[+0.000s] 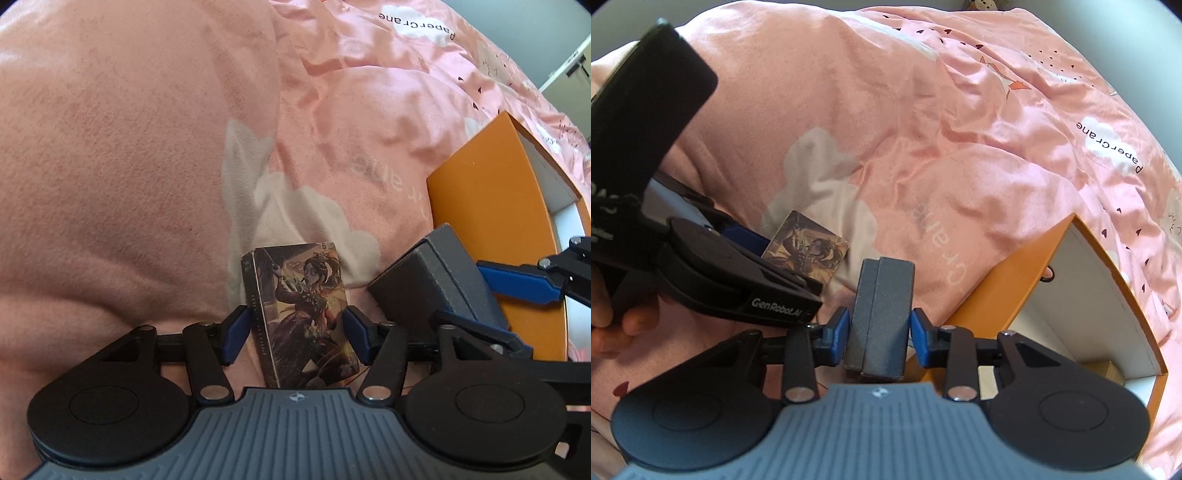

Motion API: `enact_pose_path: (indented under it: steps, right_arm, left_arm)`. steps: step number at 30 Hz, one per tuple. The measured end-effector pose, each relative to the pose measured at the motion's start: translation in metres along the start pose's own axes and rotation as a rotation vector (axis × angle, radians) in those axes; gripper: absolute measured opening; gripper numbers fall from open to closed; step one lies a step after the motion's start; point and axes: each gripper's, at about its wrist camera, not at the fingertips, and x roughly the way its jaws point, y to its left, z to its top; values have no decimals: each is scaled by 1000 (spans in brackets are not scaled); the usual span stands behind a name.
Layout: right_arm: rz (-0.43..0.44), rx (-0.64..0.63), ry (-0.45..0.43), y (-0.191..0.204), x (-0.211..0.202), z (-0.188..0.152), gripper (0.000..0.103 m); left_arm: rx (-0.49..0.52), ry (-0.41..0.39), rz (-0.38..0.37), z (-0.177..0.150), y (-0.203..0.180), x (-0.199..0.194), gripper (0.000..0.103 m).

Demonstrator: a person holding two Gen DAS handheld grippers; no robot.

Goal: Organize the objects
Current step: 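Lift and carry the gift box and photo card pack over the box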

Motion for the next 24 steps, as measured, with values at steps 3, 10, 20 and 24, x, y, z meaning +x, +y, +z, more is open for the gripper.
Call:
enact_pose_path:
  steps: [3,10,20,24]
  right_arm:
    - [4,0,-8,0,-2,-1,37]
    - [-7,19,-27,3,-5,-5,37]
    - [-1,62,-52,1,-15,-11,37]
    - [1,63,-52,2,-15,-12,37]
  left_arm:
    - [7,-1,-18,2,-2,1,65]
    - [9,-48,-89,-4,-3,-17,55]
    - [-41,-32,-269,-6,2,-23,29]
    - [-51,-35,-271,-6,-1,-17,29]
